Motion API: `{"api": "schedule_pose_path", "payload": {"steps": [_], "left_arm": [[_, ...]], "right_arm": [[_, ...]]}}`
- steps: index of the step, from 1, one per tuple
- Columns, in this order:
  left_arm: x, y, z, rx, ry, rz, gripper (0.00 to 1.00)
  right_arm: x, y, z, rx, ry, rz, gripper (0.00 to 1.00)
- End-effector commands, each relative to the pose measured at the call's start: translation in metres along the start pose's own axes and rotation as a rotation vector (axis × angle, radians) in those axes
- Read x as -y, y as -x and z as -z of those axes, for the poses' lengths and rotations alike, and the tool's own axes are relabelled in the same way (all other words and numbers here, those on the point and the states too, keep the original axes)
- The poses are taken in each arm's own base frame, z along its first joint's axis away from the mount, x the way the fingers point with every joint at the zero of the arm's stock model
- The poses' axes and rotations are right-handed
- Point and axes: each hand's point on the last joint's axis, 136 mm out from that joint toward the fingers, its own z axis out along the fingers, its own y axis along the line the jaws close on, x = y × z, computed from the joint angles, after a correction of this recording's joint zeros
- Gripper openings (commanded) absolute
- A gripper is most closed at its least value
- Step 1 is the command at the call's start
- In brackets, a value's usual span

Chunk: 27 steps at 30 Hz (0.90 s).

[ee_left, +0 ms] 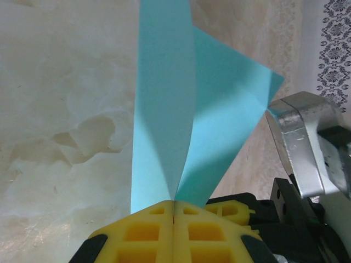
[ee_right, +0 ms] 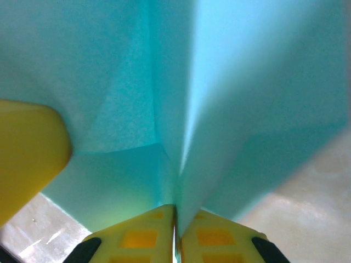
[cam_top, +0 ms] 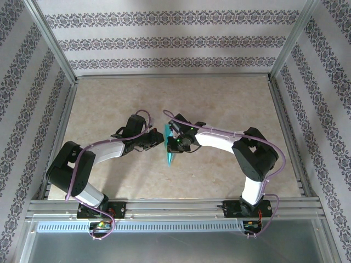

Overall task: Fold a paper plane with a square sheet of paper (fold left side to right side)
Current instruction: Pick up the paper plane from the center of the table.

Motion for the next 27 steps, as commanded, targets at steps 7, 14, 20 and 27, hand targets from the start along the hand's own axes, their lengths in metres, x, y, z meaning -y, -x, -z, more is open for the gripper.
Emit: {"api": "schedule_pose_path", "payload": {"steps": [7, 14, 20, 27], "left_arm": [[-0.001, 0.002, 0.012, 0.022, 0.055, -0.052, 0.28], [-0.007, 0.021, 0.065, 0.139, 0.108, -0.076, 0.51], [-0.024, 0.021, 0.105, 0.199, 0.194, -0.087, 0.55], [-0.039, 0.007, 0.115, 0.2, 0.212, -0.064, 0.56]], "right_arm": [[-0.003, 0.017, 0.022, 0.069, -0.043, 0.016, 0.07], [0.021, 0.042, 0.041, 0.068, -0.21, 0.036, 0.07], [0.045, 0.077, 0.049, 0.07, -0.363, 0.028, 0.08], [0.052, 0.116, 0.048, 0.053, -0.42, 0.015, 0.08]]}}
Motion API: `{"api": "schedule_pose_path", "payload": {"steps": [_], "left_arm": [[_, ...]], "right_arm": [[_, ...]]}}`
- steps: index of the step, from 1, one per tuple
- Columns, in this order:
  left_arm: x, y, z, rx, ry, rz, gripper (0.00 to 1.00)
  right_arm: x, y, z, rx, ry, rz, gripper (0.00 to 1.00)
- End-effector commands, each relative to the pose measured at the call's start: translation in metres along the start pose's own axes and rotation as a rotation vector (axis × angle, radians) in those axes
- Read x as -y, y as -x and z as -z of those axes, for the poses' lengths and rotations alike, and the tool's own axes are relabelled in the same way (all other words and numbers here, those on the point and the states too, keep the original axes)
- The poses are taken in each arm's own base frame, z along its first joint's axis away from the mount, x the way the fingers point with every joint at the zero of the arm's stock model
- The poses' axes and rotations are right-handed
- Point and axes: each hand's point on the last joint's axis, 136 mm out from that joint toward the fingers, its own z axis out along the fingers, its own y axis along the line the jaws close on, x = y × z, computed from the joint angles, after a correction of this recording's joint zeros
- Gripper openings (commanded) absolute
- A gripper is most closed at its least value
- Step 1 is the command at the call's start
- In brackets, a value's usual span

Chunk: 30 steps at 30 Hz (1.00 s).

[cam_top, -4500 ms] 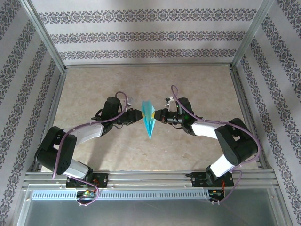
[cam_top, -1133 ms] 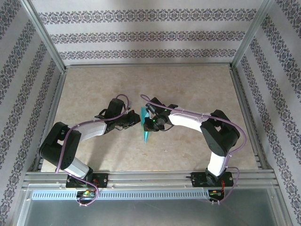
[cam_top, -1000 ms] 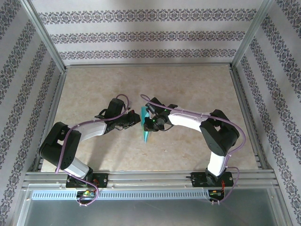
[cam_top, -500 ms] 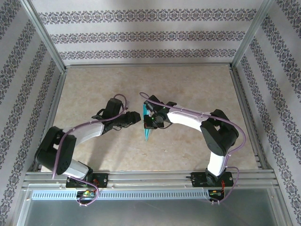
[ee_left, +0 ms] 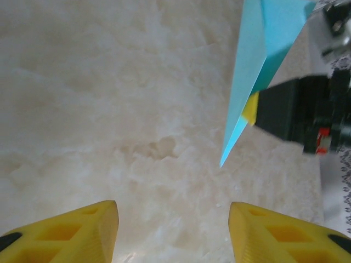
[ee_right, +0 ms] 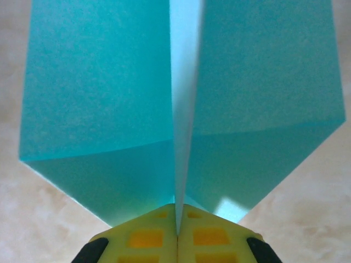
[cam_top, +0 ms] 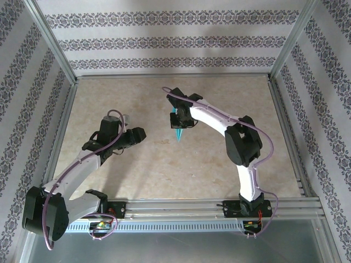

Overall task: Fold a paper plane with a square sheet of paper (fold left side to right side)
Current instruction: Pick up the paper plane from the center of the table, then place the paper plane at the center of the table.

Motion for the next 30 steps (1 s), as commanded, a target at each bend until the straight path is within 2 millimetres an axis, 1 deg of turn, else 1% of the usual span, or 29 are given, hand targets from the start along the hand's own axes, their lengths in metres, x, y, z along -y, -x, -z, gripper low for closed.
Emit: {"api": "schedule_pose_path", "payload": {"steps": [1, 5, 11, 21, 30], "left_arm": [[-0.022, -0.017, 0.001, -0.047, 0.06, 0.012, 0.56], [-0.025, -0.022, -0.002, -0.067, 0.059, 0.021, 0.56], [-0.024, -0.025, -0.006, -0.086, 0.042, 0.032, 0.56], [-0.025, -0.03, -0.013, -0.115, 0.026, 0.054, 0.56], [-0.025, -0.032, -0.014, -0.121, 0.022, 0.06, 0.56]], "right_arm": [[0.015, 0.007, 0.002, -0.04, -0.094, 0.034, 0.08], [0.017, 0.016, -0.007, -0.069, -0.123, 0.034, 0.08], [0.016, 0.016, -0.026, -0.11, -0.118, 0.02, 0.08], [0.017, 0.014, -0.039, -0.137, -0.113, 0.005, 0.1], [0.016, 0.011, -0.048, -0.146, -0.108, -0.015, 0.12]]}}
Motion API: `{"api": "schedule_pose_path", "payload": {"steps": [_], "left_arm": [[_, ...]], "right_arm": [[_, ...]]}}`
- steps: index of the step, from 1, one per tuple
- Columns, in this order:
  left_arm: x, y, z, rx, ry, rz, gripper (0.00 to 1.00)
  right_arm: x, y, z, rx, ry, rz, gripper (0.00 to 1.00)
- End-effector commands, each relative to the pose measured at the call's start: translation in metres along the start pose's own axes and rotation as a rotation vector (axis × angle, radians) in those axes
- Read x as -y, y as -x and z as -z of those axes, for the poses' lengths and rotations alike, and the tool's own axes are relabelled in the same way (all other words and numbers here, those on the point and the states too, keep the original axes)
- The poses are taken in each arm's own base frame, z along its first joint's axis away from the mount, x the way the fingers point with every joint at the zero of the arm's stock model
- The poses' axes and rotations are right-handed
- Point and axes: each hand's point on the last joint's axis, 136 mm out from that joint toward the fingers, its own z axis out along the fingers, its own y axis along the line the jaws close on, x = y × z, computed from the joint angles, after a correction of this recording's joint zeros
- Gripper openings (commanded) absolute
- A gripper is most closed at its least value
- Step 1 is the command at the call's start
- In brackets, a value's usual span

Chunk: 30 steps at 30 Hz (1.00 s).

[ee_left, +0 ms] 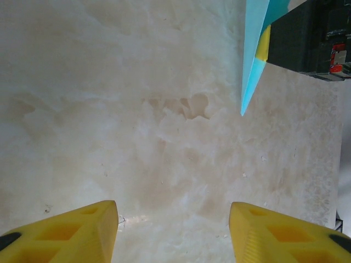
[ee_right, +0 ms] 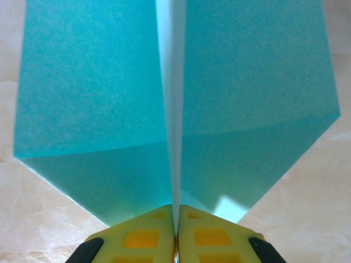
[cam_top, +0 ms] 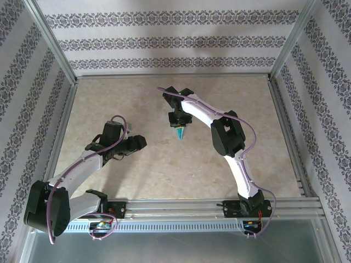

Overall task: Fold a paper plane with a square sheet of paper (fold left side to right side)
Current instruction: Place the paper plane at the center of the table.

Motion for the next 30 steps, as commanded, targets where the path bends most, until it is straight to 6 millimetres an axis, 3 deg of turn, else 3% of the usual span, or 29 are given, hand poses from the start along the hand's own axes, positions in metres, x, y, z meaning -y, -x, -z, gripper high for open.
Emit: {"api": "schedule_pose_path", "payload": {"steps": [1, 30], "left_arm": [[-0.001, 0.003, 0.0, 0.009, -0.012, 0.011, 0.56], [-0.003, 0.0, -0.001, -0.002, -0.005, 0.019, 0.56]], "right_arm": [[0.001, 0.0, -0.006, -0.021, 0.007, -0.022, 0.12], [0.007, -0.007, -0.035, -0.047, 0.008, -0.051, 0.2]]}}
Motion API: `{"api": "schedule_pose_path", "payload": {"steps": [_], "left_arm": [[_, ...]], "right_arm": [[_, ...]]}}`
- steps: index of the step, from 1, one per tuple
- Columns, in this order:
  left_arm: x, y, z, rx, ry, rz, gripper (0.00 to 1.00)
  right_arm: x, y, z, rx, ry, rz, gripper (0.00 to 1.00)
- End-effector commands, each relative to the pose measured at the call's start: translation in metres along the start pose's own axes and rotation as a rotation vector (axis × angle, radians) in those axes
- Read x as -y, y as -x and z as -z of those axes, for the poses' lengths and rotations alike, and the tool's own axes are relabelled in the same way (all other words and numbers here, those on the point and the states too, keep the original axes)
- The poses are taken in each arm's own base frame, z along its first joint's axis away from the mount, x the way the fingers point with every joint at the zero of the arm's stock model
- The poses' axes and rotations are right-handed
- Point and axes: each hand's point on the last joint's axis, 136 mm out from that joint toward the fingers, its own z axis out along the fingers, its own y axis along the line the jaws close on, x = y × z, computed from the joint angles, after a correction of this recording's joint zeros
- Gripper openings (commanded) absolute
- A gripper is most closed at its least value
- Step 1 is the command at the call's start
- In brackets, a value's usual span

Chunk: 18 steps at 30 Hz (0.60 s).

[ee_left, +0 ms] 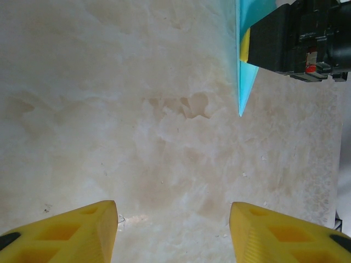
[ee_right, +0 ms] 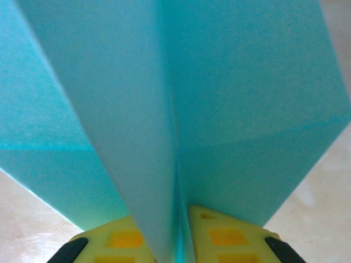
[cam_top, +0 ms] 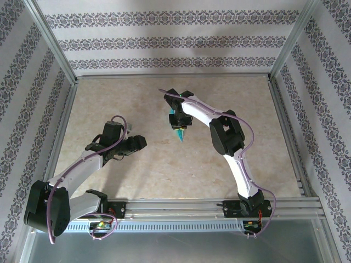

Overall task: Fold a paper plane with a square sheet of paper (fold left side to right side)
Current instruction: Place the paper plane at the center of the table.

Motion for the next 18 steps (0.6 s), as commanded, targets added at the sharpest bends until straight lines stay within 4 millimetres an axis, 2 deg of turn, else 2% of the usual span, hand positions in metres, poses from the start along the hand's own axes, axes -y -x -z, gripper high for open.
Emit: {"api": "schedule_pose_path", "payload": {"steps": [1, 8, 12, 18], "left_arm": [[-0.003, 0.0, -0.001, -0.003, -0.005, 0.018, 0.56], [-0.004, 0.0, -0.001, -0.005, -0.004, 0.02, 0.56], [-0.004, 0.0, -0.001, -0.005, -0.003, 0.02, 0.56], [-0.004, -0.001, -0.001, -0.004, -0.002, 0.018, 0.56]], "right_arm": [[0.008, -0.005, -0.015, -0.028, -0.018, -0.036, 0.2], [0.016, -0.007, -0.023, -0.017, -0.041, -0.069, 0.2], [0.02, -0.007, -0.025, 0.004, 0.005, -0.136, 0.2], [0.034, -0.007, -0.021, 0.032, -0.046, -0.157, 0.29]]}}
